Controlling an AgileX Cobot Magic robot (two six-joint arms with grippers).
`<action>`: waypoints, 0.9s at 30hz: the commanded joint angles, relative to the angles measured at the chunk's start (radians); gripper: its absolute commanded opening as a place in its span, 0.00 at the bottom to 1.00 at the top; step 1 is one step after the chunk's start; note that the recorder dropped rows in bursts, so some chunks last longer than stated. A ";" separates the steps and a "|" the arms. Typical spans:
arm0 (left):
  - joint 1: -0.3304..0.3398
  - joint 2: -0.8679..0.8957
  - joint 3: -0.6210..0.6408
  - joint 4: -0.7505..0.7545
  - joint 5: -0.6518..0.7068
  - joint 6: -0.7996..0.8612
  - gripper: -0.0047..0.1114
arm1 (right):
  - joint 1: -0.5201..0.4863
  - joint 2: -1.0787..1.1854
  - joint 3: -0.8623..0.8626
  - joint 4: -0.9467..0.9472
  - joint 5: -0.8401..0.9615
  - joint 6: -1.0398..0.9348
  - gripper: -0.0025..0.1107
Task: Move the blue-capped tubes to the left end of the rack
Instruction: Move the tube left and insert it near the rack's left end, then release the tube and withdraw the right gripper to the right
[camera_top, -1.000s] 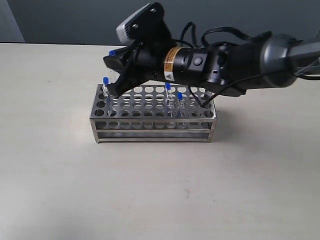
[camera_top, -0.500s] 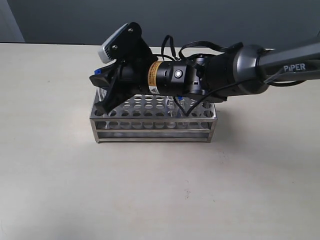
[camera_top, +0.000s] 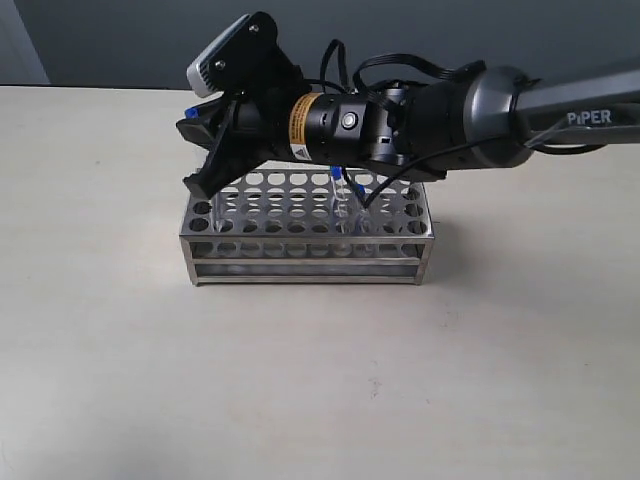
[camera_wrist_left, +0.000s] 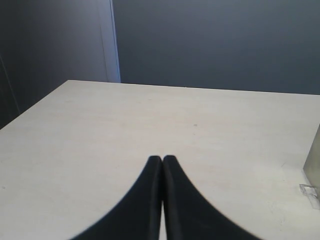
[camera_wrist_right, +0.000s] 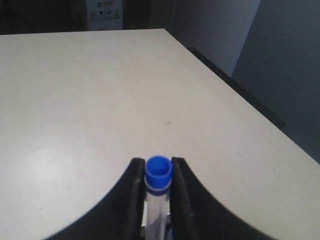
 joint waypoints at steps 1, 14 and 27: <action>-0.007 -0.004 0.003 -0.003 -0.006 -0.002 0.04 | -0.003 -0.002 -0.006 0.005 0.019 -0.001 0.01; -0.007 -0.004 0.003 -0.003 -0.006 -0.002 0.04 | -0.003 0.099 -0.006 0.016 -0.019 0.029 0.01; -0.007 -0.004 0.003 -0.003 -0.006 -0.002 0.04 | -0.003 0.100 -0.006 -0.035 -0.038 0.118 0.16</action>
